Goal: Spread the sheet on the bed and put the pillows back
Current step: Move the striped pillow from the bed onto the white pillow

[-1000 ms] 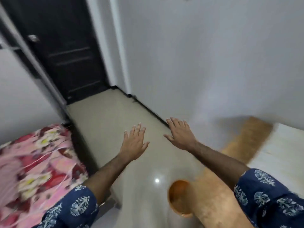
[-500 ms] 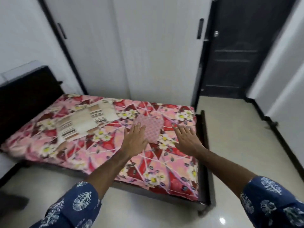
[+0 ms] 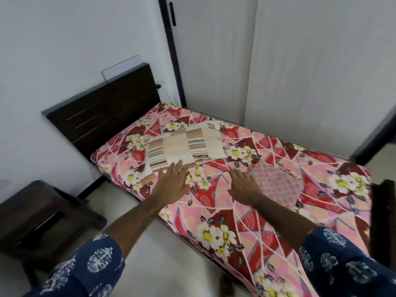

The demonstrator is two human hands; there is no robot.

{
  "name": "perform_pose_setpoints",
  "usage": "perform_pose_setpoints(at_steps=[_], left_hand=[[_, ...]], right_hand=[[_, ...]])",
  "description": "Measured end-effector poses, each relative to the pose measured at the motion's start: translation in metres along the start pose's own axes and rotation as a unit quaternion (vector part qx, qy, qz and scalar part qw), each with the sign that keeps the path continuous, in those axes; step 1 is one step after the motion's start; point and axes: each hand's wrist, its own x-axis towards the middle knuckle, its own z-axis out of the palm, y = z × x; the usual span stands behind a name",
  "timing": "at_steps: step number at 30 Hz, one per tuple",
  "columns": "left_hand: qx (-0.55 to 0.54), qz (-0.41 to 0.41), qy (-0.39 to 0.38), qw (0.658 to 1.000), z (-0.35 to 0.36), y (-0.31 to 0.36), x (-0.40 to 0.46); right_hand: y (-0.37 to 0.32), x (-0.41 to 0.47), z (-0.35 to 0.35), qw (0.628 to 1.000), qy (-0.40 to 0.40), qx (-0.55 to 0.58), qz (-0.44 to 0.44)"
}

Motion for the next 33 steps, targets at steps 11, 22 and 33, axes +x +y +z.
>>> perform_pose_setpoints(at_steps=[11, 22, 33], left_hand=[[-0.028, -0.007, -0.023, 0.999, -0.013, -0.144, 0.189], [-0.062, 0.092, -0.141, 0.984, 0.083, -0.303, 0.442], [-0.124, 0.080, -0.181, 0.972, 0.210, -0.421, 0.629]], right_hand=[[-0.029, 0.218, 0.000, 0.992, -0.044, 0.118, 0.002], [-0.090, 0.388, 0.093, 0.874, -0.111, 0.401, 0.252], [-0.160, 0.560, 0.190, 0.455, 0.094, 0.684, 0.563]])
